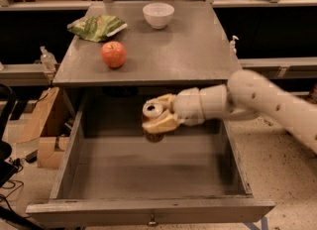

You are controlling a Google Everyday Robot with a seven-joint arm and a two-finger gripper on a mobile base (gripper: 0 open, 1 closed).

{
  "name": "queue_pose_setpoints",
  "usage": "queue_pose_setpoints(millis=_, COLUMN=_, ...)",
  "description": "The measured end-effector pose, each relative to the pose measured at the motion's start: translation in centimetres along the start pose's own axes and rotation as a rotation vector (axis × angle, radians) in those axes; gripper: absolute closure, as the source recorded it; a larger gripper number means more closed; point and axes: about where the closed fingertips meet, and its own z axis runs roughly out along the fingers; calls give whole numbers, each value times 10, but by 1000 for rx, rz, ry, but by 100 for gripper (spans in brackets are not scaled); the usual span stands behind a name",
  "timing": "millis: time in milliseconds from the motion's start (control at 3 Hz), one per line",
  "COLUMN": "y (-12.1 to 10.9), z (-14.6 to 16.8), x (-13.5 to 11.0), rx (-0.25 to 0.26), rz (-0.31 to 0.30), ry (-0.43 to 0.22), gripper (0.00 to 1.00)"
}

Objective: Pick orange can from top drawer and place on counter

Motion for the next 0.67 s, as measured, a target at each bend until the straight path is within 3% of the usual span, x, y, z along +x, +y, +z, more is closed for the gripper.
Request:
queue_pose_setpoints(millis=333, y=-33, z=-70, x=-93, rx=73, rz=0, ry=44, gripper=100)
queue_pose_setpoints(millis=667, y=-53, z=-103, x=-130, rx=108, rz=12, ry=50, gripper=100)
